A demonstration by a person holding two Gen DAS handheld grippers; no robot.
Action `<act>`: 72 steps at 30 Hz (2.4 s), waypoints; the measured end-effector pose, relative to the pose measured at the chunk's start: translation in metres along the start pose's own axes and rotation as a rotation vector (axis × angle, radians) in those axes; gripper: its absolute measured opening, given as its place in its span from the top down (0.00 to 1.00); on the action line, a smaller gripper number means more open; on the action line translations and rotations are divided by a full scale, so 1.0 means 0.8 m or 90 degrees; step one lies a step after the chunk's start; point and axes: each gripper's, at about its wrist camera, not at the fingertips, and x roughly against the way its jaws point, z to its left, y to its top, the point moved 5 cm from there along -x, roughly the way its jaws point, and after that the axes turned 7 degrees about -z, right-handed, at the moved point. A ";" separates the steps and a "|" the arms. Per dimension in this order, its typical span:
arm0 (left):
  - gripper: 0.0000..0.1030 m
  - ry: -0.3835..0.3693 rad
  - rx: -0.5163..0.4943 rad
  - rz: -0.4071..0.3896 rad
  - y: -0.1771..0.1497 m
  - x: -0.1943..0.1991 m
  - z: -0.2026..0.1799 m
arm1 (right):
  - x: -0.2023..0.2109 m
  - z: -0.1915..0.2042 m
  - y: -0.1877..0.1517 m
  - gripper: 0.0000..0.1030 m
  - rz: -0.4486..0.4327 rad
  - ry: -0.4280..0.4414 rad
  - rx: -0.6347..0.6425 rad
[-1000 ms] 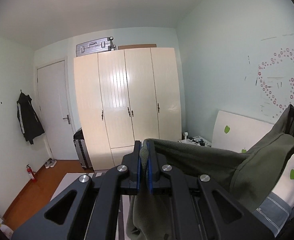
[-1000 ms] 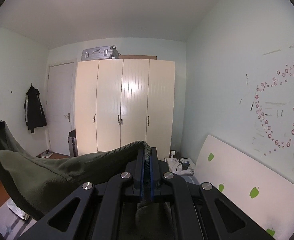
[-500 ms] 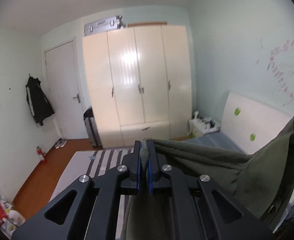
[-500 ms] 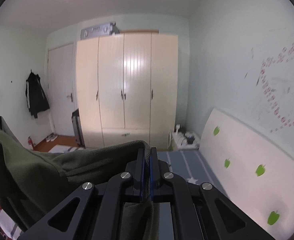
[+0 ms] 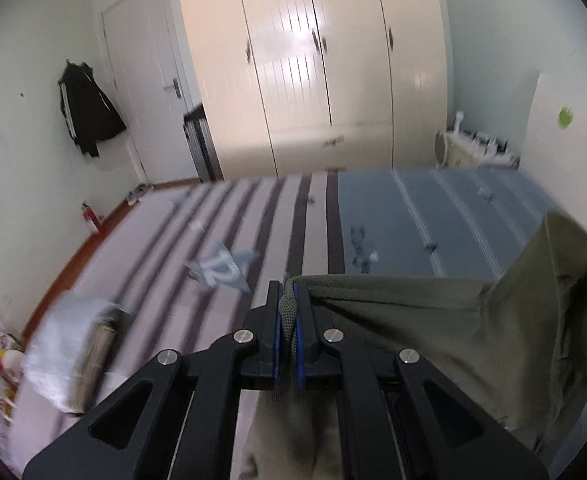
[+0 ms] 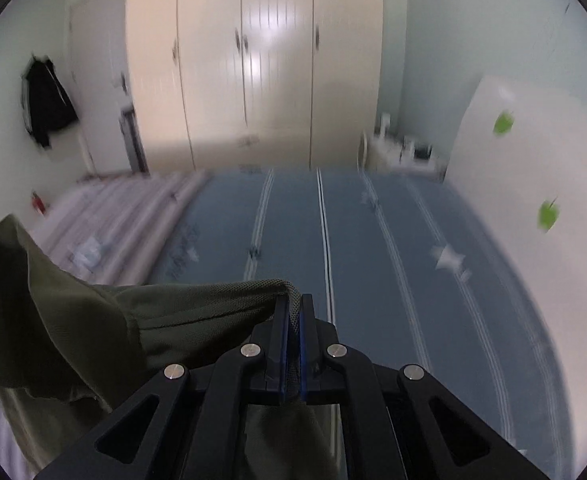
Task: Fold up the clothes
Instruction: 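Lift the shirt high with both grippers, letting it hang open, then lower the shirt onto the bed and open the right gripper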
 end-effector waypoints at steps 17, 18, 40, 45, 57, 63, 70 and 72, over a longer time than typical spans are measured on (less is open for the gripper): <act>0.96 -0.014 -0.032 0.077 -0.158 -0.303 -0.075 | -0.308 0.002 -0.140 0.96 0.099 -0.109 -0.013; 0.96 -0.015 -0.036 0.079 -0.157 -0.308 -0.077 | -0.316 0.001 -0.136 0.96 0.102 -0.110 -0.014; 0.37 -0.098 -0.122 0.032 -0.106 -0.297 -0.070 | -0.307 -0.049 -0.128 0.45 0.110 -0.163 -0.037; 0.37 -0.119 -0.104 0.065 -0.116 -0.252 -0.003 | -0.258 -0.057 -0.146 0.45 0.129 -0.162 -0.033; 0.37 -0.094 -0.019 0.240 -0.254 -0.137 0.193 | -0.072 -0.099 -0.303 0.45 0.265 -0.184 -0.140; 0.37 -0.134 0.008 0.321 -0.325 -0.088 0.219 | -0.010 -0.086 -0.360 0.45 0.315 -0.152 -0.175; 0.51 -0.182 -0.022 0.378 -0.378 -0.076 0.200 | 0.006 -0.054 -0.399 0.45 0.361 -0.107 -0.186; 0.88 -0.169 -0.046 0.365 -0.375 -0.080 0.198 | 0.004 -0.049 -0.404 0.45 0.366 -0.111 -0.193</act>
